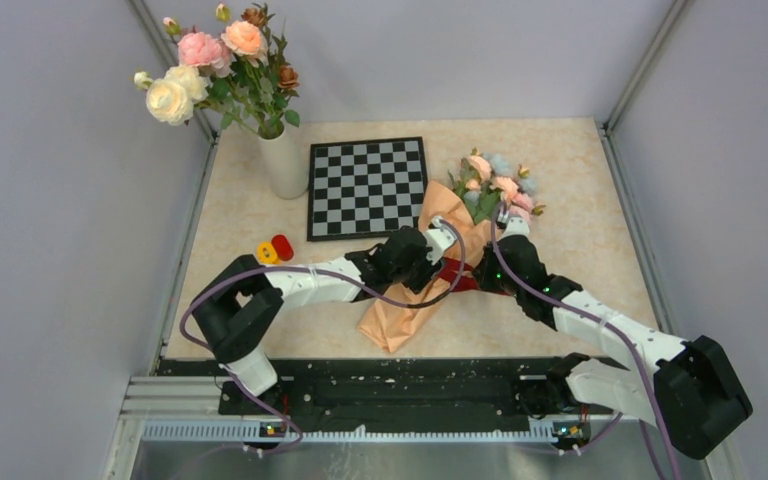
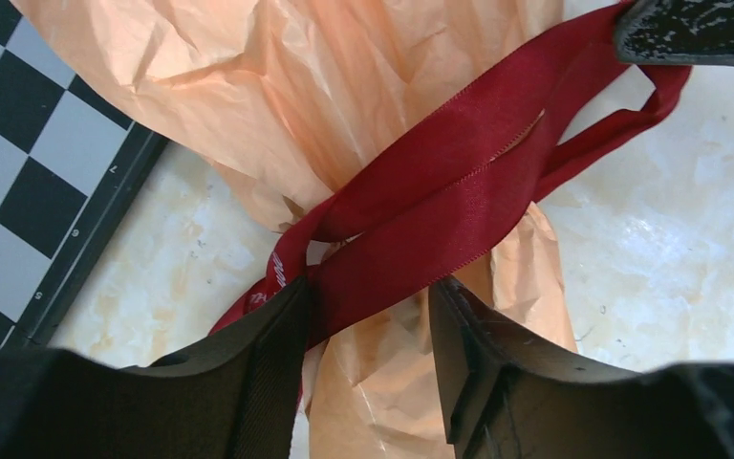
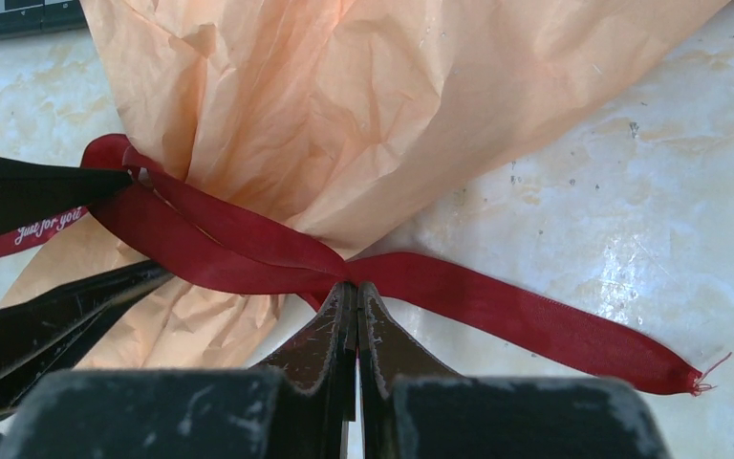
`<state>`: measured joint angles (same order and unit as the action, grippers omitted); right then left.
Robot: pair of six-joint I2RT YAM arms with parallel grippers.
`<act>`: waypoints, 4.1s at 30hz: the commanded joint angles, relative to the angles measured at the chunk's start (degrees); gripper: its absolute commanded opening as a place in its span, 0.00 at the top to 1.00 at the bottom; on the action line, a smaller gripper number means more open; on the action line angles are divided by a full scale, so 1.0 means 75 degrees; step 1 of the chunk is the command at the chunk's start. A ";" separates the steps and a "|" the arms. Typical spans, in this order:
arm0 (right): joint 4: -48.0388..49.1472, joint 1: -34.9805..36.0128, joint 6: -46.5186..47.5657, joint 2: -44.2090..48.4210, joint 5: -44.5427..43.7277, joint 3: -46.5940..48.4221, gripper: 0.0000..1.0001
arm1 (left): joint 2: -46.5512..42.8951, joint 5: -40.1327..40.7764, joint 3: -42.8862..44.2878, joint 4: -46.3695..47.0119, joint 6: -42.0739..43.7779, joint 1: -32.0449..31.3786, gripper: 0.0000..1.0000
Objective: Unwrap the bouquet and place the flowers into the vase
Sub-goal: Untie the ribbon from the wrapping paper.
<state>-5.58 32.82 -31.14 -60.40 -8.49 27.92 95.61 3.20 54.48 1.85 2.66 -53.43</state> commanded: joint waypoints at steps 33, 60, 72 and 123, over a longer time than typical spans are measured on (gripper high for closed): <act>-0.0108 -0.0063 -0.0183 0.0117 -0.0611 0.0402 1.00 | -0.0428 0.0078 0.0215 0.0940 -0.1254 -0.0176 0.91; -0.0542 -0.0087 -0.2275 0.0373 -0.2011 -0.0370 1.00 | -0.2180 0.0617 -0.1324 0.0160 -0.5032 0.1856 1.00; -0.0715 -0.0145 -0.2202 0.0515 -0.1979 -0.0339 0.71 | -0.2382 0.0243 -0.1924 -0.0217 -0.5605 0.2998 1.00; 0.0183 0.1158 0.3323 -0.2956 0.1226 0.2969 0.50 | -0.2363 -0.0171 -0.1922 -0.0820 -0.5404 0.3393 1.00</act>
<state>-5.43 40.42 -6.52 -82.54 1.13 48.51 79.31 2.33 40.05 -4.89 -38.81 -28.23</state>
